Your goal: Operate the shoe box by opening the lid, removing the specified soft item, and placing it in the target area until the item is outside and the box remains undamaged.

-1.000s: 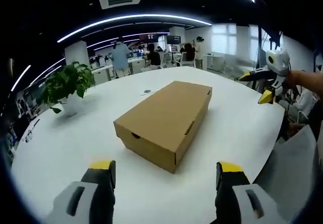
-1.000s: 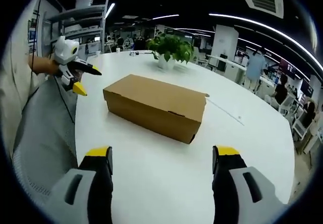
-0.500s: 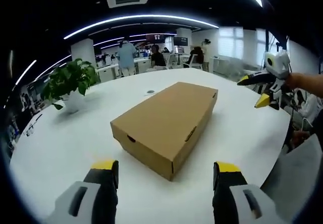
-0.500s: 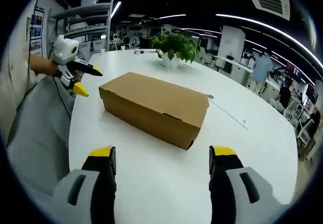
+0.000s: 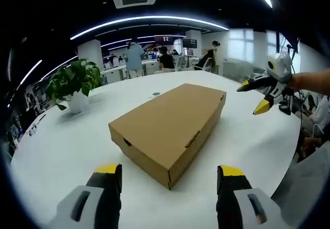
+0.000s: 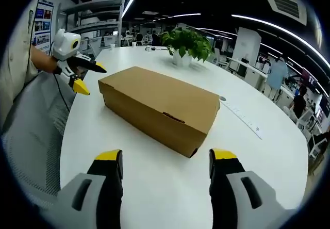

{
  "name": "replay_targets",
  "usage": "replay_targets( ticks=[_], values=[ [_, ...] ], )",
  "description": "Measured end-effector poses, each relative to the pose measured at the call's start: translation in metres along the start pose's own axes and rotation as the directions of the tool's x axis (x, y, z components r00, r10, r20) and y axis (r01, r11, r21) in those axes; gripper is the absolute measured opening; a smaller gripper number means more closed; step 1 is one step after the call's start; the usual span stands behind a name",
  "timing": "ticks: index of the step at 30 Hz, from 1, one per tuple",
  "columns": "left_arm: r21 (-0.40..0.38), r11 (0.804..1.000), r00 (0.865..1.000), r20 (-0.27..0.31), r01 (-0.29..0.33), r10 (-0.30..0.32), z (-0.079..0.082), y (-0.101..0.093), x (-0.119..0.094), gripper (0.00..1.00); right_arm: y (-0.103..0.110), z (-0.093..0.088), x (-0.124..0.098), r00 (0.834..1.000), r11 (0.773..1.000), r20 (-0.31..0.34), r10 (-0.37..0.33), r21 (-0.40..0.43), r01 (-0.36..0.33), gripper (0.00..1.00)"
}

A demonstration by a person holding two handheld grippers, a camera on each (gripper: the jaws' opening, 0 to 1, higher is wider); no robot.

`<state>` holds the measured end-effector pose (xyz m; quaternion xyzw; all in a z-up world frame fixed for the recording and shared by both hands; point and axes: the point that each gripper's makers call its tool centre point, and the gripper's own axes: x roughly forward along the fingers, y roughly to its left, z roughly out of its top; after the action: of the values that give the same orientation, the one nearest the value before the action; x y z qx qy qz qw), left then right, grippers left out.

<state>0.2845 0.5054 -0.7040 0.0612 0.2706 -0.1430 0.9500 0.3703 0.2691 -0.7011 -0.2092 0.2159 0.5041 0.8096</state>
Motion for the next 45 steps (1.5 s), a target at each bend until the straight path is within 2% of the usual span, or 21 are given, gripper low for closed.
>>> replay_targets(
  ticks=[7, 18, 28, 36, 42, 44, 45],
  values=[
    [-0.022, 1.000, 1.000, -0.004, -0.018, 0.018, 0.002, 0.000, 0.010, 0.75, -0.012, -0.004, 0.019, 1.000, 1.000, -0.011, 0.018, -0.011, -0.018, 0.61],
    [-0.036, 0.998, 0.999, 0.009, -0.044, 0.045, 0.003, 0.002, 0.015, 0.74, -0.017, 0.004, 0.035, 0.997, 0.996, -0.036, 0.062, -0.058, -0.064, 0.56],
    [-0.059, 0.996, 0.998, 0.007, -0.069, 0.069, 0.005, 0.005, 0.027, 0.71, -0.033, 0.013, 0.051, 0.998, 0.997, -0.035, 0.057, -0.053, -0.059, 0.50],
    [-0.068, 0.992, 0.994, -0.001, -0.105, 0.105, 0.005, 0.012, 0.036, 0.68, -0.040, 0.016, 0.056, 0.998, 0.997, -0.049, 0.045, -0.063, -0.048, 0.42],
    [-0.066, 0.993, 0.995, -0.009, -0.101, 0.101, 0.003, 0.010, 0.037, 0.63, -0.041, 0.016, 0.056, 0.997, 0.997, -0.053, 0.060, -0.050, -0.063, 0.41],
    [-0.060, 0.995, 0.997, -0.005, -0.078, 0.078, 0.004, 0.005, 0.037, 0.59, -0.041, 0.016, 0.055, 0.996, 0.997, -0.054, 0.064, -0.044, -0.067, 0.40],
    [-0.060, 0.994, 0.996, -0.010, -0.093, 0.093, 0.003, 0.007, 0.037, 0.59, -0.040, 0.015, 0.055, 0.996, 0.997, -0.054, 0.066, -0.043, -0.069, 0.40]
  ],
)
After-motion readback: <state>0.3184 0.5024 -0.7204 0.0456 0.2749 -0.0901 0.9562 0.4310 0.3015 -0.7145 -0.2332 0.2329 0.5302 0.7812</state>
